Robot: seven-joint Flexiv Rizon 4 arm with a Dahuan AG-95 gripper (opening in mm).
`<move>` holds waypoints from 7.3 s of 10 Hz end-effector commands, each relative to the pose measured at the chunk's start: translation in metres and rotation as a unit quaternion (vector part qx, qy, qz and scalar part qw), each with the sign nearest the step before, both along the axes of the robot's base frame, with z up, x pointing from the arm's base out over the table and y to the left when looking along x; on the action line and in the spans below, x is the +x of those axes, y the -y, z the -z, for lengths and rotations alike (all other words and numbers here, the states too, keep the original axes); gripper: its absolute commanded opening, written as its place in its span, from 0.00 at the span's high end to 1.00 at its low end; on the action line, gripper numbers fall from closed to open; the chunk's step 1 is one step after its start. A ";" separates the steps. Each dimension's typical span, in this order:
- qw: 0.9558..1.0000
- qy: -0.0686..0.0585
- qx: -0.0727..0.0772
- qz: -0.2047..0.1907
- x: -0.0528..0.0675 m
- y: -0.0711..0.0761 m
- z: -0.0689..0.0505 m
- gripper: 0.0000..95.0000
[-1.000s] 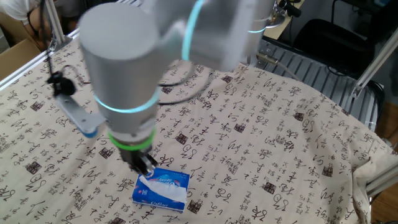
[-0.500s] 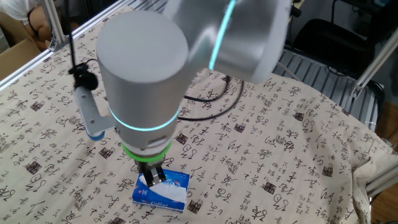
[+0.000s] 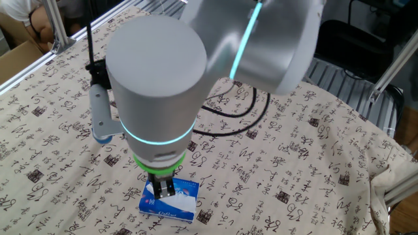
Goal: Pull out a napkin
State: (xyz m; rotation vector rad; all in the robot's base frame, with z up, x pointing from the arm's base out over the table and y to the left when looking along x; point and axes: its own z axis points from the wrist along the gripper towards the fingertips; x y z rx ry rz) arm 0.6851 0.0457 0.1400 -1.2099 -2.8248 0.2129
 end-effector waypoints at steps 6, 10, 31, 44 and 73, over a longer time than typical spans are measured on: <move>0.993 -0.048 -0.060 0.090 0.000 -0.002 0.001 1.00; 0.990 -0.058 -0.076 0.101 0.000 -0.005 0.006 1.00; 0.986 -0.065 -0.083 0.129 0.018 -0.012 0.021 0.80; 0.986 -0.066 -0.075 0.134 0.030 -0.014 0.036 0.80; 0.996 -0.027 -0.019 0.077 0.006 -0.002 0.050 1.00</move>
